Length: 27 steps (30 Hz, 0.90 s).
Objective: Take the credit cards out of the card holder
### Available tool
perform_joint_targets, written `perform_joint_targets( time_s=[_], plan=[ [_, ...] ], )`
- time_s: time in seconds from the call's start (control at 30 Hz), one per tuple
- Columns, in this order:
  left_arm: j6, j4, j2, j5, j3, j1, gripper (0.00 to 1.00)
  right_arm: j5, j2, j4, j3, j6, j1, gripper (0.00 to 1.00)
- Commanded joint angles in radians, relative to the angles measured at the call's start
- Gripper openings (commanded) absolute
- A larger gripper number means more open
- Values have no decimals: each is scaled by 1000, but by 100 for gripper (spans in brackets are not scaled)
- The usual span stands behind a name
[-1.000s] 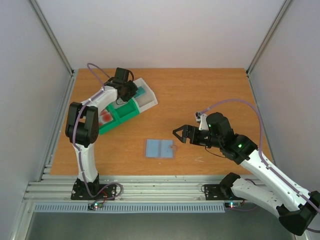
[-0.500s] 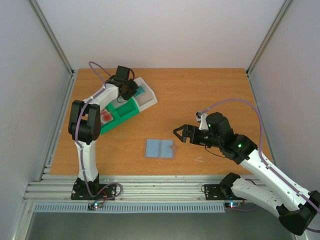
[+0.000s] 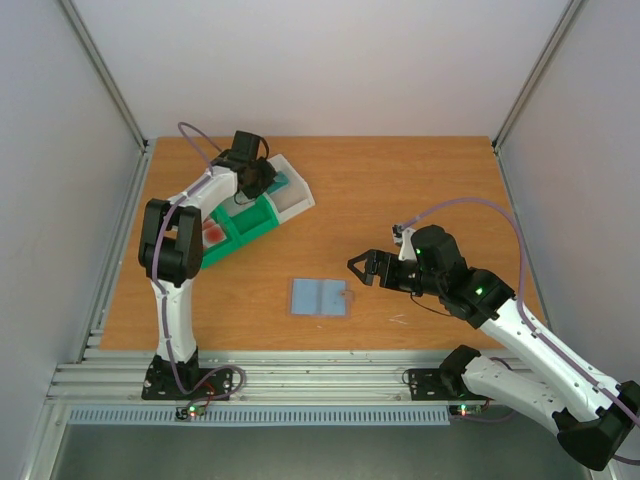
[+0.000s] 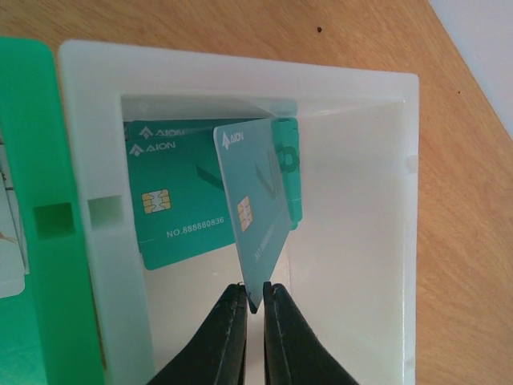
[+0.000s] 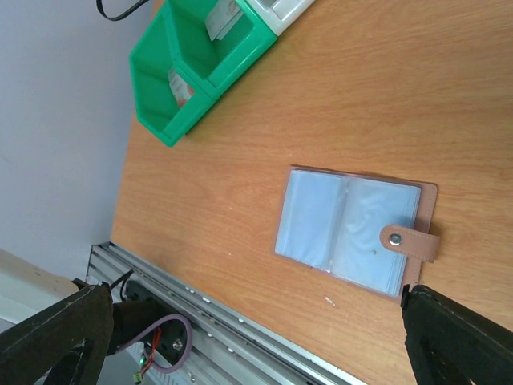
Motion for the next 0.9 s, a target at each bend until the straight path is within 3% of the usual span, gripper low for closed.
perform_joint_targets(
  time_s=[0.0,0.2,0.5,0.87],
  plan=[
    [23,-8,15,-21,41,4,9,19,-4,-8,27,-7,-3,98],
    [34,-26,13,-27,70,4,12,36,-12,-21,25,-12,-2,98],
    [56,-61,-14,-36,98,4,25,30,-12,-22,24,-9,-2,98],
    [187,-181,-152,-6,108,5,62,82,-4,-66,55,-32,-3,98]
  ],
)
